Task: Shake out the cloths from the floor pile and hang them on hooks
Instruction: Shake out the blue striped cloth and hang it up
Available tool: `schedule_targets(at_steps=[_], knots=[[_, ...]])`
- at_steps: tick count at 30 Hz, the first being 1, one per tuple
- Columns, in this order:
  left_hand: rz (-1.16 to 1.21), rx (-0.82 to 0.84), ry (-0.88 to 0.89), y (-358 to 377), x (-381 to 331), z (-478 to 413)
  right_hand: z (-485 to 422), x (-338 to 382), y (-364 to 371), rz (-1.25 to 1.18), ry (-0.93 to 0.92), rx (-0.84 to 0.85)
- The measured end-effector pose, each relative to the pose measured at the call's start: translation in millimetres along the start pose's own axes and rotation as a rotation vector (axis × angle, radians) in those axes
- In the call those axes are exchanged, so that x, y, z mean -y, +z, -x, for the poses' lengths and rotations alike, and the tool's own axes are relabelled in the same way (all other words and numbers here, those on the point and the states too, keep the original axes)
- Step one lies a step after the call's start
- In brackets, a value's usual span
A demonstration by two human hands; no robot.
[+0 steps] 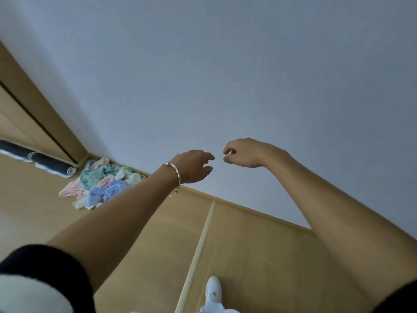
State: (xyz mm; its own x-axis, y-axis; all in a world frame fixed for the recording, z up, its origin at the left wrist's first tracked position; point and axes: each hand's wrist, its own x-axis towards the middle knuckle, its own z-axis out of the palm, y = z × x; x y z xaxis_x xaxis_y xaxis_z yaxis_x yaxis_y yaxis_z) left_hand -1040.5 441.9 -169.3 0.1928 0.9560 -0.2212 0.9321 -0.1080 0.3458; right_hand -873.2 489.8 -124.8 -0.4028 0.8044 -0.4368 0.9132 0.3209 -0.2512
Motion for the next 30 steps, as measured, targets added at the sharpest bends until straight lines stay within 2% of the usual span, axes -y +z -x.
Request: schedule_targets(at_steps=[5, 10, 14, 21, 25, 30], knots=[[0.078, -0.047, -0.213, 1, 75, 15, -79, 55, 0, 0.096, -0.155, 0.118], [0.159, -0.106, -0.506, 4, 184, 66, -144, 172, 25, 0.239, -0.410, 0.272], [0.230, -0.115, -0.645, 1, 265, 92, -187, 272, 56, 0.374, -0.591, 0.349], [0.298, -0.116, -0.730, -27, 414, 104, -280, 405, 73, 0.417, -0.583, 0.372], [0.310, -0.134, -0.784, -46, 486, 110, -325, 450, 81, 0.414, -0.532, 0.377], [0.329, -0.142, -0.811, -52, 541, 104, -375, 487, 96, 0.466, -0.519, 0.451]])
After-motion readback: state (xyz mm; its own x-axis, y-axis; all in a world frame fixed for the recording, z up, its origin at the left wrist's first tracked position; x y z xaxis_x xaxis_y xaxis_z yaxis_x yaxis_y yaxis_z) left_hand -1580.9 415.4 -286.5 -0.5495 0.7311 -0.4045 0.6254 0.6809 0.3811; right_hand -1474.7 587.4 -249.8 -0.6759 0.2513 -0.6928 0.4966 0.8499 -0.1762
